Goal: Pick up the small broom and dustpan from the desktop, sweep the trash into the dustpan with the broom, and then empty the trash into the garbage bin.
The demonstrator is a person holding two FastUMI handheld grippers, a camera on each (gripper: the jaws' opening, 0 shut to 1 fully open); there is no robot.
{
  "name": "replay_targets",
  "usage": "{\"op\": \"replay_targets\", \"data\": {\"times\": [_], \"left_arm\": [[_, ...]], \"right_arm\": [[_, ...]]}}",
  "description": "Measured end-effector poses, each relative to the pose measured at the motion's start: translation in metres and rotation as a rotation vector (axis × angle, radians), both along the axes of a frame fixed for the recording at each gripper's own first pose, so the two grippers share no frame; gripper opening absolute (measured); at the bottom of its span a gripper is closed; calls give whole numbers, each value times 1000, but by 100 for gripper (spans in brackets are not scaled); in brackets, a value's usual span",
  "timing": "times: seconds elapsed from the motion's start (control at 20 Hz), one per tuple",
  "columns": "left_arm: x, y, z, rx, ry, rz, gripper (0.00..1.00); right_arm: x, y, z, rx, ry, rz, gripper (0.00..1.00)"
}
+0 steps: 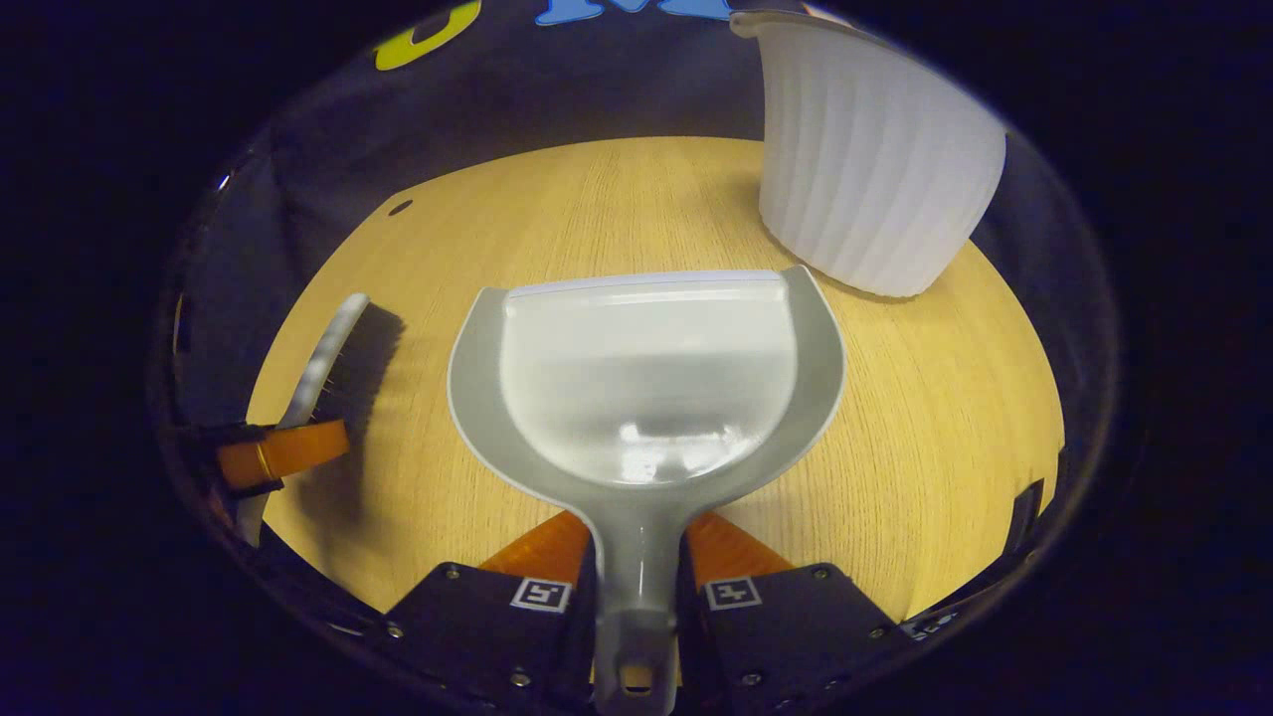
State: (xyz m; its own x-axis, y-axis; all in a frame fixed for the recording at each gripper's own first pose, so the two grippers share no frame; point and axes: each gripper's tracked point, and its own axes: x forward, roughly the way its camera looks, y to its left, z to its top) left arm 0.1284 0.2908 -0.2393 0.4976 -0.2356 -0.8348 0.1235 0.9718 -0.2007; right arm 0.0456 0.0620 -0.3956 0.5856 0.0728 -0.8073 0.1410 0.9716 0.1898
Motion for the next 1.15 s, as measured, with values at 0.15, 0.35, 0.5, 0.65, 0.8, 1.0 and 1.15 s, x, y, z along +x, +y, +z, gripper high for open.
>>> {"op": "replay_targets", "data": {"times": [0.15, 0.35, 0.5, 0.65, 0.8, 1.0, 1.15], "left_arm": [[-3, 0, 9, -6, -19, -22, 45], [-3, 3, 19, 0, -46, -56, 46], [-6, 7, 27, 25, -81, -53, 53], [-5, 11, 39, 37, -133, -44, 72], [-2, 15, 63, 49, -223, 1, 89], [1, 12, 104, 43, -365, 68, 93], [2, 9, 143, 42, -498, 137, 92]], "right_arm": [[-2, -2, 4, -16, -13, -20, 36], [-4, -6, 13, -18, -23, -44, 37], [-8, -4, 17, 4, -34, -53, 52], [-11, -8, 29, 15, -64, -44, 74], [-11, -25, 43, -13, -113, -16, 90], [-9, -47, 80, -21, -229, 6, 96], [-6, -70, 110, -74, -342, 31, 96]]}}
